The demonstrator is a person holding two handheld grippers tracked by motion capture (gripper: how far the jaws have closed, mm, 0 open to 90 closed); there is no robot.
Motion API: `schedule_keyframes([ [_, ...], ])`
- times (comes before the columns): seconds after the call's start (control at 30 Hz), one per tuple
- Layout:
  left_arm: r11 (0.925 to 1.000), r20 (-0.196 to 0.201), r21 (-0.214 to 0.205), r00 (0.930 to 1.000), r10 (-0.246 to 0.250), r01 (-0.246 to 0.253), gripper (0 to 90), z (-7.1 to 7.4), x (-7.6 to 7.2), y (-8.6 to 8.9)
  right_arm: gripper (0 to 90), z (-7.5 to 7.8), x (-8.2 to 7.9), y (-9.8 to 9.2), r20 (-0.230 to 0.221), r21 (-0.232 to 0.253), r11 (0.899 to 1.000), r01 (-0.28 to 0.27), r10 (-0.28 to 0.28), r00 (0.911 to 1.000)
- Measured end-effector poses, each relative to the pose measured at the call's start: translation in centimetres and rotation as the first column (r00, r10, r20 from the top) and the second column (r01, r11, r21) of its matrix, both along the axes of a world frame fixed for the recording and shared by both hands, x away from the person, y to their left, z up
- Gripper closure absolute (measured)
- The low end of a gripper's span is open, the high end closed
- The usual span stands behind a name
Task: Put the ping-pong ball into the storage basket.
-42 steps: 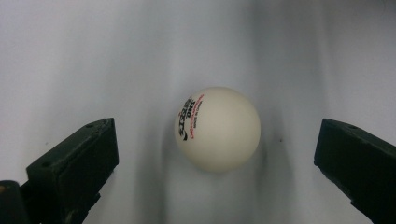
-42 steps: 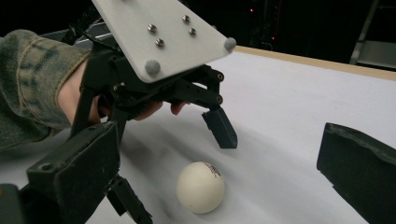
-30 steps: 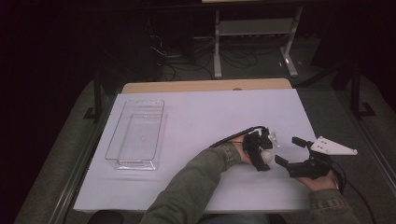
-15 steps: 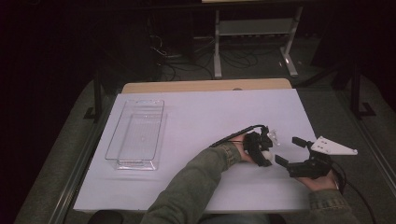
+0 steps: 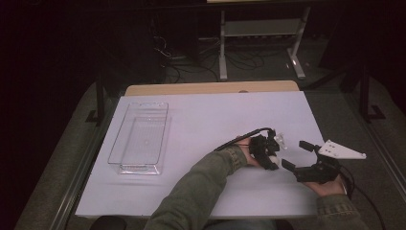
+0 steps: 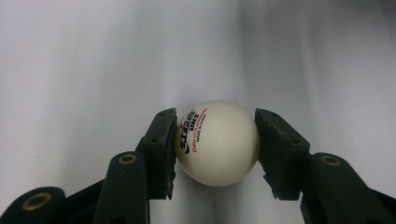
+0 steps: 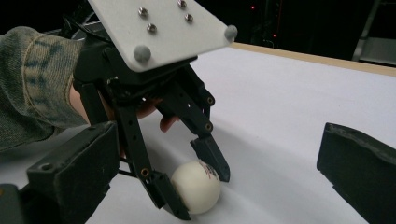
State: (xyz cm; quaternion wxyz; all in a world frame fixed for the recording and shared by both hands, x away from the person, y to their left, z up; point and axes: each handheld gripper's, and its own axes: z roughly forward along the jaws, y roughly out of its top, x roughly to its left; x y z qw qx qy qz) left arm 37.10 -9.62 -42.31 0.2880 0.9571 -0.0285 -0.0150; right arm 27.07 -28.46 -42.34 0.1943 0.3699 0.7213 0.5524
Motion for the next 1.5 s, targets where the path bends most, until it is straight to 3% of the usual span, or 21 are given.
schedule_keyframes([
  [1.03,0.9999,0.056,-0.012,0.9984,-0.004,0.004,51.3,5.2,0.1,3.2,0.0,0.0,-0.1,0.0,-0.005,0.006,1.0,-0.009,0.009,1.0],
  [1.5,0.9994,0.073,-0.003,0.9967,0.036,-0.036,51.4,6.5,0.4,5.0,0.0,0.0,-0.1,0.0,-0.002,0.003,1.0,-0.007,0.007,1.0],
])
